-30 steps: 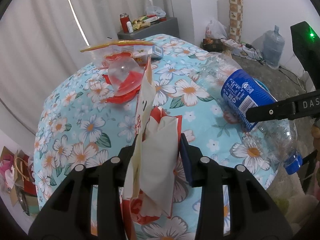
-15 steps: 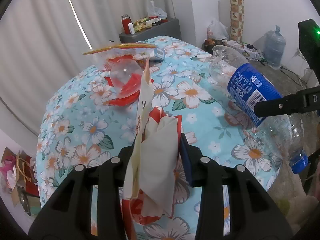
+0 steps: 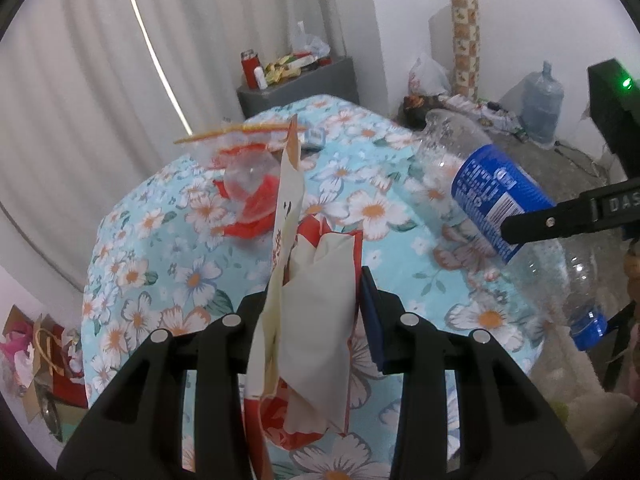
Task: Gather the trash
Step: 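Lift the red box with the left gripper while the right gripper holds the Pepsi bottle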
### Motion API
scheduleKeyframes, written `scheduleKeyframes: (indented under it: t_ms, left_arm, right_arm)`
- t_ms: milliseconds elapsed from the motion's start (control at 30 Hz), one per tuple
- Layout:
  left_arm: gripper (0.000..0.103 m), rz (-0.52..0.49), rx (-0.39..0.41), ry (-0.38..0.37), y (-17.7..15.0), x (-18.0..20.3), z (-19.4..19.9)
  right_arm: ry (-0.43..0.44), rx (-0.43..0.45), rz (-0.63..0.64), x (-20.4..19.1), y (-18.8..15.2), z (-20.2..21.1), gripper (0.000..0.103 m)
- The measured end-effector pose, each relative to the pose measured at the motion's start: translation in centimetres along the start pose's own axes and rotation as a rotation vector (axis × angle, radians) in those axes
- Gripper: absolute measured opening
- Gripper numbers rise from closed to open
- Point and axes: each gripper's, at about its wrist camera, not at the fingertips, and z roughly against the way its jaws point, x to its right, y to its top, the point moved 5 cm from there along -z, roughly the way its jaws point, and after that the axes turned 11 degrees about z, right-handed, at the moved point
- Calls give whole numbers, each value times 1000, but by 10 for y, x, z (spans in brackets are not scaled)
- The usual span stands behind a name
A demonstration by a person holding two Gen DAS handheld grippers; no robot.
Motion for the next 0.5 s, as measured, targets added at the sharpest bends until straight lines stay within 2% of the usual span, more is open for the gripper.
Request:
scheduleKeyframes:
  t_ms: [333, 500]
  left_arm:
    - [35, -31, 35, -164, 26, 26, 12]
    - [35, -68, 43, -183, 36, 47, 11]
  right_arm:
    - [-7, 64, -75, 16, -8, 23, 58]
    - [16, 94, -104, 27, -9, 35, 58]
